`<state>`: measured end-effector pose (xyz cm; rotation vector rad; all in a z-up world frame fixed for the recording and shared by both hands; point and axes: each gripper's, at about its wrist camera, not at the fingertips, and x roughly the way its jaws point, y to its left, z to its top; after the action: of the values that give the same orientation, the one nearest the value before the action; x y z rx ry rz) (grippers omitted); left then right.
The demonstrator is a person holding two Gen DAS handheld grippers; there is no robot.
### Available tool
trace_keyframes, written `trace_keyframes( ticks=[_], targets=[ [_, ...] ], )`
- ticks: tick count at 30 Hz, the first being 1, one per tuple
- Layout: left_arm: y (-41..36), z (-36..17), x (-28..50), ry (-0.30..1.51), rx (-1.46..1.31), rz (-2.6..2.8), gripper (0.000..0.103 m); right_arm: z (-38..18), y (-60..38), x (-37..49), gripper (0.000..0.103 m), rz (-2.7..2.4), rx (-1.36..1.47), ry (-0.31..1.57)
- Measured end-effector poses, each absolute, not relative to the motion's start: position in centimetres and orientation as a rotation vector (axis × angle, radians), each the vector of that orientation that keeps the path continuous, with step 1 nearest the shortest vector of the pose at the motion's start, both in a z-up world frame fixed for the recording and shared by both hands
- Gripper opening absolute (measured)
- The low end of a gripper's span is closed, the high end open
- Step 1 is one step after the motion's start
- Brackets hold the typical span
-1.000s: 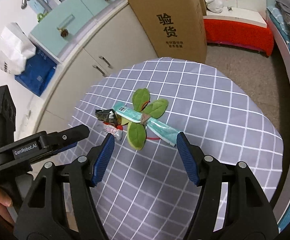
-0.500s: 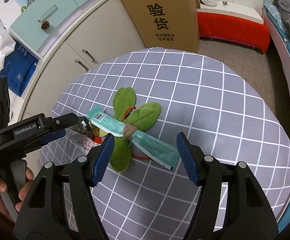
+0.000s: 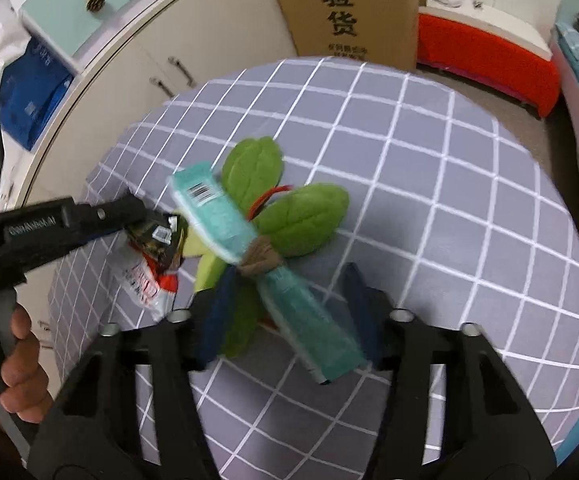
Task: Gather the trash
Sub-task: 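Grasp the black snack bag with the left gripper while the right grasps the teal tube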
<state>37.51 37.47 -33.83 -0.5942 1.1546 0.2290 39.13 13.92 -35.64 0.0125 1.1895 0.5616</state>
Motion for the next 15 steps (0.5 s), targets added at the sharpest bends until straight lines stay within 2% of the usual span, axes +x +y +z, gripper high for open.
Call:
trace_keyframes(
  ticks=[4, 6, 15],
  targets=[
    [37.1, -32.5, 37.1, 1.133, -0.577, 0.211, 0.017, -35.5, 14.1, 38.6, 0.025, 0.589, 0.003, 1.194],
    [36.8, -31.6, 36.8, 1.117, -0.576, 0.200, 0.017, -35.2, 13.7, 38.4, 0.014, 0.599, 0.024, 1.198],
    [33.3, -26.8, 35.3, 1.059, -0.515, 0.178, 0.017, -32.4, 10.2, 37.1, 0.013, 0.629, 0.118, 1.173]
  ],
)
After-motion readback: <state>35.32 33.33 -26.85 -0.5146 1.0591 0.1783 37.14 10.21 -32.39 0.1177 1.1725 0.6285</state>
